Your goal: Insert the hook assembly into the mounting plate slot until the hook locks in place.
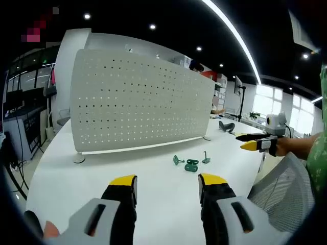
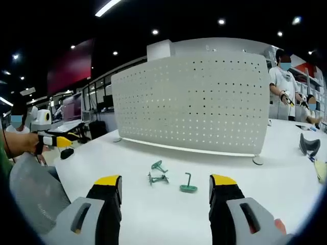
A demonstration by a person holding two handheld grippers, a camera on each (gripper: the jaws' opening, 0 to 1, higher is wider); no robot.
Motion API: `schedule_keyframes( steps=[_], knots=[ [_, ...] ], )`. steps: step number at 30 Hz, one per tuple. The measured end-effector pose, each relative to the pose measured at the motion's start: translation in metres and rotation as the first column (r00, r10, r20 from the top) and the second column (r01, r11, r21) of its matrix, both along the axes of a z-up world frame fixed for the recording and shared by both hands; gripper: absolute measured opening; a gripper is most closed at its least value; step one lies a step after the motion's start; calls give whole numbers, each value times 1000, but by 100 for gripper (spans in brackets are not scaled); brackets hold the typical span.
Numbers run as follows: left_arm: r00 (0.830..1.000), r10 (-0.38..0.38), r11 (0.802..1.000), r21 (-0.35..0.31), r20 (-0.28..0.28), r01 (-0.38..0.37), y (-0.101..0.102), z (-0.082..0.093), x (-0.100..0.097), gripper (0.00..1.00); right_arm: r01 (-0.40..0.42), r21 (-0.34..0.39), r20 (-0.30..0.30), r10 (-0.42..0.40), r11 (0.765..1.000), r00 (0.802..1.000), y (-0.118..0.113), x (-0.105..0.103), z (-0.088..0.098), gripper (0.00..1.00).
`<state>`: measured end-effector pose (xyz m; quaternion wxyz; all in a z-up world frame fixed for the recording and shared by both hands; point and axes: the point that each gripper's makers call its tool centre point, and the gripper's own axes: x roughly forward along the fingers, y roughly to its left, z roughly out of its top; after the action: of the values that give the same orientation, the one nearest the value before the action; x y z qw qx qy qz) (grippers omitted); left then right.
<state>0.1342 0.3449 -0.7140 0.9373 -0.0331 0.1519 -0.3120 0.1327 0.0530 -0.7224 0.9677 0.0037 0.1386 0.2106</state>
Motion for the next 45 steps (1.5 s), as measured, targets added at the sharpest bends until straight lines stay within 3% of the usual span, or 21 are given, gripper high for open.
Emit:
schedule_keyframes(
  steps=[30,45],
  knots=[
    [1000,0,1000,1,-2,0,0,-1,0,48,-10,-4,-8,10,1000,1000,-8,7,3,67],
    [1000,-1,1000,24,-2,1,0,-3,0,48,-20,-20,-18,19,1000,1000,-20,15,-4,62]
  ],
)
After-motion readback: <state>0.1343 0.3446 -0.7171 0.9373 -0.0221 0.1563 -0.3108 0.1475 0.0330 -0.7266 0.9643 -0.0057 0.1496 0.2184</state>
